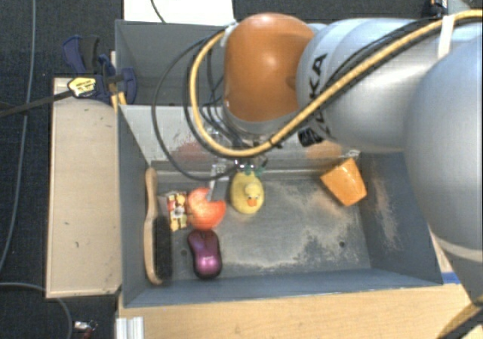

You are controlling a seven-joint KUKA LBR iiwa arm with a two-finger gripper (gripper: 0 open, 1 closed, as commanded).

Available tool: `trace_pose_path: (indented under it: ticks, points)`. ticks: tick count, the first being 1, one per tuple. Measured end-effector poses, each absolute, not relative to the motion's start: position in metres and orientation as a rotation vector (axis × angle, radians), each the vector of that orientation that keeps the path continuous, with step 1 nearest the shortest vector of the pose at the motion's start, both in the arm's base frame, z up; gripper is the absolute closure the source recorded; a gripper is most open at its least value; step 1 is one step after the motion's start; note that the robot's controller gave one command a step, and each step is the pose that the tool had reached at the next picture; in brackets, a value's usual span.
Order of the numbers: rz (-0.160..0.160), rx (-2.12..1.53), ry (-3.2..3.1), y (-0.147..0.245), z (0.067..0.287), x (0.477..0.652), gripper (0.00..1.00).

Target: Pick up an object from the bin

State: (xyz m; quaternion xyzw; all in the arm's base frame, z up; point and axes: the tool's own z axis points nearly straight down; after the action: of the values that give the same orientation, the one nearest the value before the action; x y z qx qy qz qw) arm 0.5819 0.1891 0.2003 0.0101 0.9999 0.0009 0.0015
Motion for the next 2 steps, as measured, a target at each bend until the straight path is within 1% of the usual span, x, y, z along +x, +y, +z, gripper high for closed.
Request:
trace_pose_path:
  ticks: [1, 2]
  points:
    - [0.003, 0.032, 3.138, 0.189, 0.2, 0.582, 0.0]
    - [0.01, 0.009, 3.126, 0.196, 0.3, 0.577, 0.0]
